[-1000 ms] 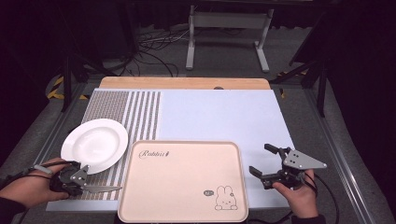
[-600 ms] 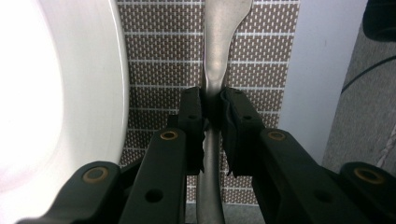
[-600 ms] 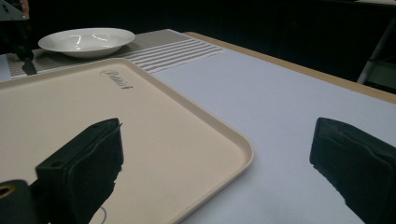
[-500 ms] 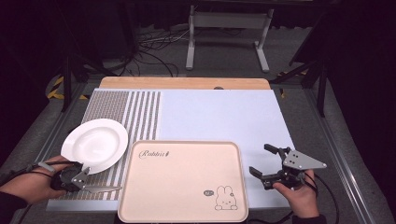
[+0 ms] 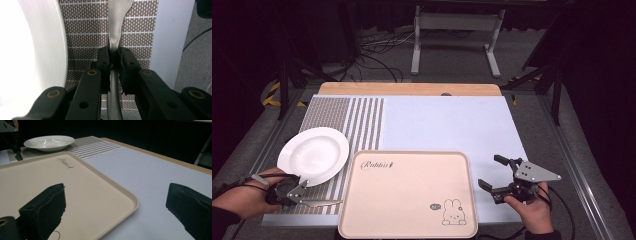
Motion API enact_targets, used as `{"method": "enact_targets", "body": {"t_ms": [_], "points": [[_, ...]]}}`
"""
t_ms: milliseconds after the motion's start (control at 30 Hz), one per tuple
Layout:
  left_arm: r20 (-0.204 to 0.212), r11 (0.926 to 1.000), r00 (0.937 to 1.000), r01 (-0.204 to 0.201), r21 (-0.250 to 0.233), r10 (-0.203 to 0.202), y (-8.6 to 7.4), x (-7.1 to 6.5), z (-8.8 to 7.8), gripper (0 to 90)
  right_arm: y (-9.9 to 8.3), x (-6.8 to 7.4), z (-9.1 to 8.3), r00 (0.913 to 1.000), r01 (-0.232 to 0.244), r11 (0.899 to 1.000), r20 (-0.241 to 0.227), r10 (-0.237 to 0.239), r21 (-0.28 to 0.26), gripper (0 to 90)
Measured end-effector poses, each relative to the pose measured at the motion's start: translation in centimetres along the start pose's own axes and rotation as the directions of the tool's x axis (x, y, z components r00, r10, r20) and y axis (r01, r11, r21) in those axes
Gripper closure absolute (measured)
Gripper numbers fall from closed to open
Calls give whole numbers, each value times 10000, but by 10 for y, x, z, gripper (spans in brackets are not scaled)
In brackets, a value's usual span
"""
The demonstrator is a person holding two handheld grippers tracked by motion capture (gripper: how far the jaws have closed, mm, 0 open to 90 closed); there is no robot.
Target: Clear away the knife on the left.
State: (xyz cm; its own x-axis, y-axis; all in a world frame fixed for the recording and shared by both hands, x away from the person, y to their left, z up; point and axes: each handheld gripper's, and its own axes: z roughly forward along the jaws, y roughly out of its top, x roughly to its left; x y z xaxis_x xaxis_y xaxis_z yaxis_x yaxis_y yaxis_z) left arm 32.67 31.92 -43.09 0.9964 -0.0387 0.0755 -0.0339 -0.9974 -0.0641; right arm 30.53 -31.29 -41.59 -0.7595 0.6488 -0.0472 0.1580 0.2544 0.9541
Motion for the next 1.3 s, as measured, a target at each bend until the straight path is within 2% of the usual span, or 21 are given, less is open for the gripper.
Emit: {"method": "enact_targets", "body": {"t_ms": [67, 133, 167, 200, 267, 467, 567, 667, 833, 900, 933, 967, 1000, 1033, 1067, 1100, 1133, 1200, 1233, 1267, 1300], "points": [[89, 9997, 9997, 246, -81, -245, -1, -1, 0, 799, 0, 0, 0, 10000, 10, 10000, -16, -10, -13, 35], [80, 9998, 9998, 183, -61, -182, -2, 0, -1, 800, 0, 0, 1, 10000, -7, 10000, -17, 7, -10, 35], [140, 9992, 9992, 380, -151, -378, -3, -1, -2, 800, 0, 0, 1, 10000, -8, 10000, -24, 8, -18, 34], [145, 9997, 9997, 177, -194, -174, -3, 0, -4, 800, 0, 0, 1, 10000, -14, 10000, -41, 13, -12, 34], [118, 9984, 9993, 349, -455, -344, -4, -1, -10, 800, 0, 0, 1, 10000, 44, 10000, -48, -43, 38, 34], [-268, 9958, 9982, 512, -757, -534, -4, 0, -26, 800, 1, 1, 1, 10000, 49, 10000, -43, -49, -14, 36], [-258, 9876, 9965, 753, -1378, -796, -5, 2, -36, 799, 1, 0, 1, 10000, 19, 10000, -31, -20, -50, 36], [-174, 9778, 9933, 1097, -1786, -1146, -5, 4, -42, 800, 1, 0, 1, 10000, 39, 10000, -53, -39, -63, 36], [-5, 9645, 9873, 1549, -2137, -1587, -4, 9, -50, 800, 1, 0, 0, 10000, 26, 10000, 22, -26, -67, 36], [96, 9598, 9832, 1803, -2152, -1825, -4, 11, -53, 800, 0, -1, 0, 10000, 3, 10000, 22, -3, -56, 36], [145, 9519, 9781, 2055, -2273, -2076, -3, 11, -55, 800, 0, -1, 1, 10000, -3, 10000, 29, 3, -41, 36], [255, 9464, 9760, 2161, -2398, -2164, -2, 12, -55, 800, 0, -1, 1, 10000, -22, 10000, 16, 22, -47, 36], [404, 9381, 9723, 2327, -2566, -2301, -1, 12, -57, 800, 0, -1, 1, 10000, -22, 10000, 21, 22, -51, 36], [522, 9272, 9659, 2580, -2717, -2535, 0, 12, -59, 800, 0, -1, 1, 10000, -28, 10000, 27, 28, -50, 36], [664, 9219, 9637, 2668, -2810, -2586, 0, 14, -60, 800, 0, -1, 1, 10000, -27, 10000, 38, 27, -53, 36], [746, 9100, 9565, 2912, -2951, -2819, 2, 15, -62, 800, 0, -1, 1, 10000, -32, 10000, 47, 33, -49, 36], [810, 9032, 9521, 3055, -3015, -2950, 3, 15, -63, 801, 0, -2, 1, 10000, -35, 10000, 46, 36, -44, 36], [766, 8937, 9394, 3417, -2907, -3342, 6, 17, -64, 801, -1, -2, 1, 10000, -41, 10000, 73, 42, -34, 37], [851, 8927, 9342, 3561, -2761, -3464, 7, 18, -64, 801, -1, -2, 1, 10000, -46, 10000, 78, 46, -27, 37], [845, 8877, 9288, 3699, -2744, -3609, 8, 19, -63, 801, -1, -2, 0, 9999, -53, 10000, 93, 53, -35, 37], [994, 8784, 9188, 3943, -2700, -3819, 10, 19, -64, 801, -1, -2, 0, 9999, -56, 10000, 114, 57, -6, 38]]}}
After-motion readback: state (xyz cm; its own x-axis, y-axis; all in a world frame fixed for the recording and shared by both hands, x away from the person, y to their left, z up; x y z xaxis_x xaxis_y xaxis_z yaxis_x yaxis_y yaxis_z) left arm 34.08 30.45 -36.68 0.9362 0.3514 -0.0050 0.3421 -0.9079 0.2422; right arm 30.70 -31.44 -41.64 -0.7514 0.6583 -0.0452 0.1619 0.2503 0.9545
